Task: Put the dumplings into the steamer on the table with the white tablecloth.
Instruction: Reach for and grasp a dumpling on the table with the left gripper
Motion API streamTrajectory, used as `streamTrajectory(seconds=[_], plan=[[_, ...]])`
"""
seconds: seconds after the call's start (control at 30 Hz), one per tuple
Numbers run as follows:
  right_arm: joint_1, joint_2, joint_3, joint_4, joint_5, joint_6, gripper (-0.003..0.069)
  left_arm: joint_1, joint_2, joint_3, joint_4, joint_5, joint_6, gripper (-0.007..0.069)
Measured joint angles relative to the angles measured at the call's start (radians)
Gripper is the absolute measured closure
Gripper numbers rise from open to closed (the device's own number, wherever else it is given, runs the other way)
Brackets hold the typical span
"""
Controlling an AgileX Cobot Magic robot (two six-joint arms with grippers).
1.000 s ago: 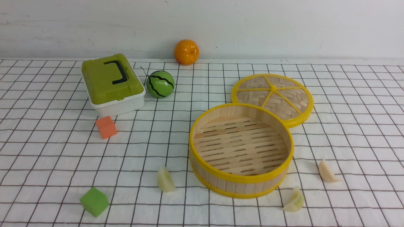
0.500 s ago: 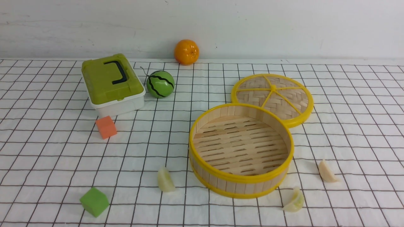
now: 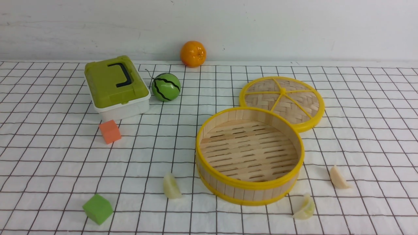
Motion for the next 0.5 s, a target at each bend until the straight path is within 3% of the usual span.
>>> streamTrajectory(seconds=[0.5], plan=[[0.0, 0.0, 0.0, -0.011, 0.0, 0.0, 0.0419, 0.0, 0.0, 0.0, 0.0, 0.0, 0.0, 0.0386]])
